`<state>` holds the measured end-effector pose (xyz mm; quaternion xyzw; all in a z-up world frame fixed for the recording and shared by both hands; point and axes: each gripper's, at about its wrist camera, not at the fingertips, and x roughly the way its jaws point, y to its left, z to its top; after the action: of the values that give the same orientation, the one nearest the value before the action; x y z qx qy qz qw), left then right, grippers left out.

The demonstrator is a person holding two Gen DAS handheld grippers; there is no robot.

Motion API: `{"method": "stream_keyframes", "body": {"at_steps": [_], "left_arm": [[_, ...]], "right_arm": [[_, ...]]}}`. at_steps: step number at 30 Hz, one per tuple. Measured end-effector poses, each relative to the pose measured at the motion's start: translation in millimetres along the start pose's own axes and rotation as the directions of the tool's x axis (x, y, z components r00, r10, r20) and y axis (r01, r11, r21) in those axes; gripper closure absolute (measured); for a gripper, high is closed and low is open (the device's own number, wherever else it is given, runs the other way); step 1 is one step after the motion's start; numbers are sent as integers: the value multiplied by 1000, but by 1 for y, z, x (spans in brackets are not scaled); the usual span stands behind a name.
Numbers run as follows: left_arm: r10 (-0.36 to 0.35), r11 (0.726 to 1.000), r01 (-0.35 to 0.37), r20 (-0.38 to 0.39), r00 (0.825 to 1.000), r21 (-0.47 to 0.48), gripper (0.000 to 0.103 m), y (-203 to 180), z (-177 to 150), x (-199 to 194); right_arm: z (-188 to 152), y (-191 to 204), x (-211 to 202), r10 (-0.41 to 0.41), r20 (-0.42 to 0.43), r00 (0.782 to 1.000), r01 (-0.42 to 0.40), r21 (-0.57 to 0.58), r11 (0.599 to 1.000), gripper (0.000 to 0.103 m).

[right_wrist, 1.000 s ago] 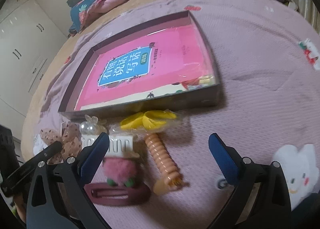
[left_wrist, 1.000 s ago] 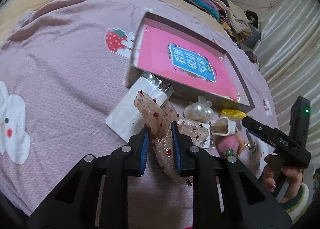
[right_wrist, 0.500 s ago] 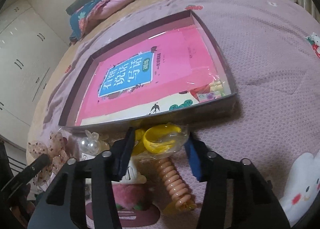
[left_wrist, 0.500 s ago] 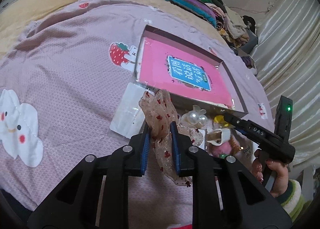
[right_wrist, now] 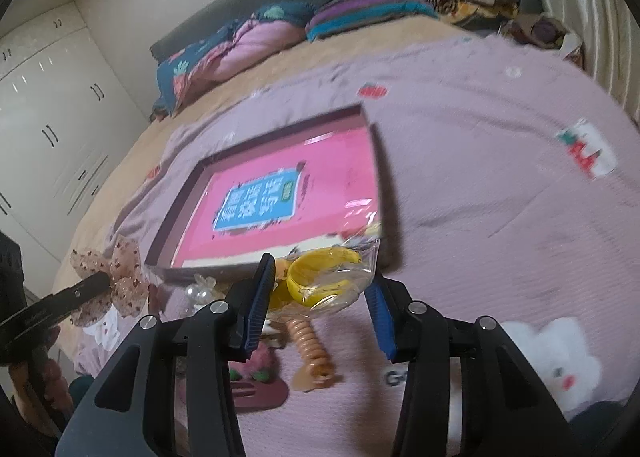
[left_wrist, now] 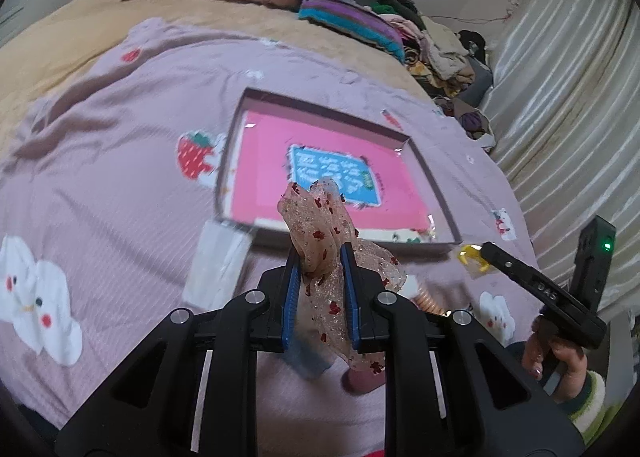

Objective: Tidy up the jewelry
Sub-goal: 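Carry the bow and hair-tie bag into the tray and open both tools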

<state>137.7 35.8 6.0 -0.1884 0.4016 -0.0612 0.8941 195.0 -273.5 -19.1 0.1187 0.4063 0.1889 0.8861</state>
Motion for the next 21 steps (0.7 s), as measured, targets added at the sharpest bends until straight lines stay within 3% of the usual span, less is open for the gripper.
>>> {"method": "stream_keyframes", "body": {"at_steps": [12, 21], "left_arm": [[-11, 996, 10, 18, 1000, 84, 91, -36, 45, 25], [41, 991, -44, 24, 999, 123, 91, -40, 73, 48]], "right_arm": [[35, -27, -34, -68, 121, 990, 68, 2, 998, 60], [65, -23, -26, -81, 169, 982, 87, -29, 996, 60]]}}
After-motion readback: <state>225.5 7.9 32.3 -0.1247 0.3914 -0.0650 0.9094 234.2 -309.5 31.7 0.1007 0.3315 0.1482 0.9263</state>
